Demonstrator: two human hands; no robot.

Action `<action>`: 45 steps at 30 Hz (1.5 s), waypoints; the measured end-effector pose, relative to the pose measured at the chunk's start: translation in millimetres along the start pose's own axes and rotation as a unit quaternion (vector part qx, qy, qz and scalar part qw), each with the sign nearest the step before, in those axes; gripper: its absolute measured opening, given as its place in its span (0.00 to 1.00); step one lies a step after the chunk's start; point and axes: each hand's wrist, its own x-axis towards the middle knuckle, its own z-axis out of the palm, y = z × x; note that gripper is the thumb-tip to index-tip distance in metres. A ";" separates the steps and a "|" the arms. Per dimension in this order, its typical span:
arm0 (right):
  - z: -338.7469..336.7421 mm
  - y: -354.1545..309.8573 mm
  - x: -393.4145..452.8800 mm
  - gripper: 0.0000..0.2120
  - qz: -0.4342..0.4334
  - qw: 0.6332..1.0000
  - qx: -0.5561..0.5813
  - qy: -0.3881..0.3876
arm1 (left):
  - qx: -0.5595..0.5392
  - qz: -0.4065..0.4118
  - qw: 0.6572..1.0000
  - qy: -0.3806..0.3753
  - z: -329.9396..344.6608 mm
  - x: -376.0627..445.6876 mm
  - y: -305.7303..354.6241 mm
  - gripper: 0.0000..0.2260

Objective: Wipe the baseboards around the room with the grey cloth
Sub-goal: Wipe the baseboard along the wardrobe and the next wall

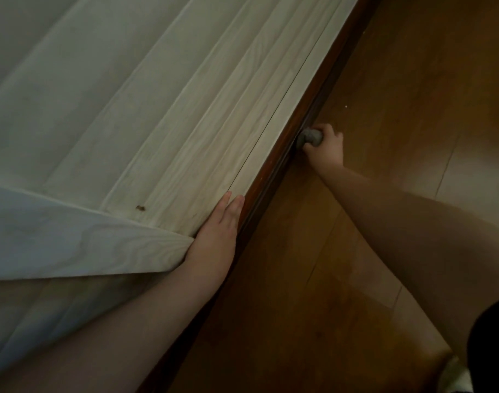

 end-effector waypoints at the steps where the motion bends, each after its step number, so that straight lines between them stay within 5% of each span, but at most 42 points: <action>1: 0.4 1.9 -8.8 0.22 -0.009 1.000 0.015 -0.001 | -0.002 0.002 1.000 -0.001 -0.8 0.2 0.2 0.38; 15: 56.6 28.1 -182.1 0.25 -0.191 0.968 -0.051 -0.155 | 0.004 0.009 1.000 -0.023 -11.8 0.9 -3.4 0.32; 19: 71.4 27.7 -195.7 0.25 -0.211 0.964 -0.080 -0.139 | 0.005 0.001 1.000 -0.020 -13.2 0.5 -2.8 0.32; 28: 54.4 16.8 -129.3 0.21 -0.146 0.985 -0.054 -0.078 | -0.003 0.008 1.000 -0.003 -11.9 2.4 1.4 0.33; 45: -13.8 -5.0 26.3 0.15 -0.130 0.982 -0.083 -0.109 | -0.025 0.042 0.999 0.017 -5.3 3.9 5.7 0.34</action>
